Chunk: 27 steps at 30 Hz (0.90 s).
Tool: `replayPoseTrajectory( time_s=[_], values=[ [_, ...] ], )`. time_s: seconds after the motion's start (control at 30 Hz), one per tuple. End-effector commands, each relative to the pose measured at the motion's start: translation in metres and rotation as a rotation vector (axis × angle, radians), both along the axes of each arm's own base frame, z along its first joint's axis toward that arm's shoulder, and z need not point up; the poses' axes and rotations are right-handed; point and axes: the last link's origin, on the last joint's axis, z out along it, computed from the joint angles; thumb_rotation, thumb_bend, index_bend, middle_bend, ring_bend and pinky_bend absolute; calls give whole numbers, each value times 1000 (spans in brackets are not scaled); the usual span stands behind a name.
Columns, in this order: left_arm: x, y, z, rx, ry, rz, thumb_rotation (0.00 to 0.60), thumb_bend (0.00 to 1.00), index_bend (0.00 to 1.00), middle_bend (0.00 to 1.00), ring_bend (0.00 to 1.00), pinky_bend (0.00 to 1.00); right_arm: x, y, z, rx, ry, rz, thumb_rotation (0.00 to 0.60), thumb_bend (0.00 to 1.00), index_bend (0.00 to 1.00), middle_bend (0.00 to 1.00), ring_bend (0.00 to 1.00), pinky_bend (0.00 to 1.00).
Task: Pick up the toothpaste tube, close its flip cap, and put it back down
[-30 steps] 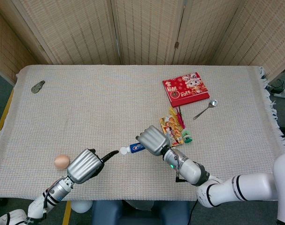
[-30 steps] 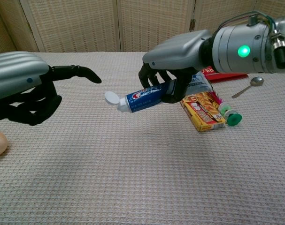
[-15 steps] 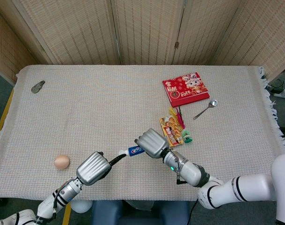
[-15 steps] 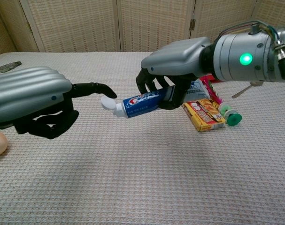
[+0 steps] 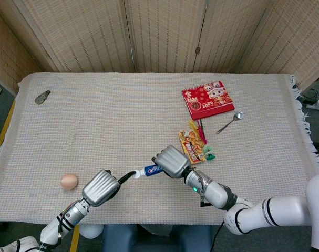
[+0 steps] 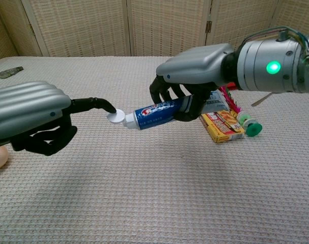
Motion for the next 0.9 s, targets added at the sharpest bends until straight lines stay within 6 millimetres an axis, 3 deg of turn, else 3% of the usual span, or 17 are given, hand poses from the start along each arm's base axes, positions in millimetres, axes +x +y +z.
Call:
replayPoseTrajectory(
  time_s=[0.03, 0.37, 0.5, 0.57, 0.67, 0.73, 0.9],
  values=[
    [-2, -1, -1, -4, 2, 6, 600, 791, 183, 983, 930, 739, 1, -1, 1, -1, -22, -1, 600, 758, 698, 570, 643, 561],
    [-2, -2, -3, -16, -43, 39, 600, 791, 185, 983, 923, 737, 2, 0, 4, 21, -130, -33, 600, 759, 704, 577, 649, 565],
    [-3, -3, 5, -16, -116, 88, 600, 777, 157, 945, 853, 728, -5, -1, 6, 19, -158, -55, 600, 759, 704, 577, 650, 565],
    [-3, -6, 13, -47, -231, 176, 600, 763, 132, 866, 786, 721, -11, -2, 8, 19, -192, -85, 600, 759, 705, 577, 650, 565],
    [-6, -5, 29, -71, -349, 256, 600, 643, 123, 705, 653, 705, -19, -3, 8, 27, -255, -125, 600, 758, 706, 579, 651, 565],
    [-9, -1, 38, -50, -393, 273, 600, 487, 121, 542, 518, 606, -25, -2, 7, 37, -302, -148, 600, 758, 706, 579, 651, 565],
    [-16, 8, 54, -5, -516, 322, 600, 316, 120, 250, 238, 297, -39, 4, -1, 61, -398, -182, 600, 759, 709, 580, 675, 565]
  ],
)
